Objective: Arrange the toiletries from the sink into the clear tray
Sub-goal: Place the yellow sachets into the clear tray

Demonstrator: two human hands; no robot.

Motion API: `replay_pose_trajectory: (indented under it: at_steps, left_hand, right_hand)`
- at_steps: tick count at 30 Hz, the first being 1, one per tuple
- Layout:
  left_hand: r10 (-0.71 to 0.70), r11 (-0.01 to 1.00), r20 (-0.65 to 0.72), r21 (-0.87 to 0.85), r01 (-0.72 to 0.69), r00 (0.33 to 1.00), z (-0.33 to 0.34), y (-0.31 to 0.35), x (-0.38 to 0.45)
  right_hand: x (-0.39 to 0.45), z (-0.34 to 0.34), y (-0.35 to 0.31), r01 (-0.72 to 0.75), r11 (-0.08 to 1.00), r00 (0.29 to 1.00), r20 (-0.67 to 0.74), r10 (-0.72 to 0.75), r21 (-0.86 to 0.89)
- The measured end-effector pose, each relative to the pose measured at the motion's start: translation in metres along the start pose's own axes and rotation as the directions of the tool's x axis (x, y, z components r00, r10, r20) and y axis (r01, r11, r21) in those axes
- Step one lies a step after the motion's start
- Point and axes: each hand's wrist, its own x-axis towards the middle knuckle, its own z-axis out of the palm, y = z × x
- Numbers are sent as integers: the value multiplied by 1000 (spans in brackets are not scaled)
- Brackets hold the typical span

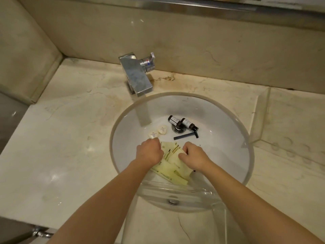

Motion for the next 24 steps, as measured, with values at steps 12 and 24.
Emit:
replay_pose_trajectory:
  at_steps: [12,24]
  left_hand:
    - [61,499,260,-844,196,964,-44,33,-49]
    - [167,266,280,-936,230,946,-75,3,-118]
  right_hand:
    - [-59,-5,-56,85,737,995,-91,-32,670]
    - [-120,-4,-73,108,773,983,-184,11,625]
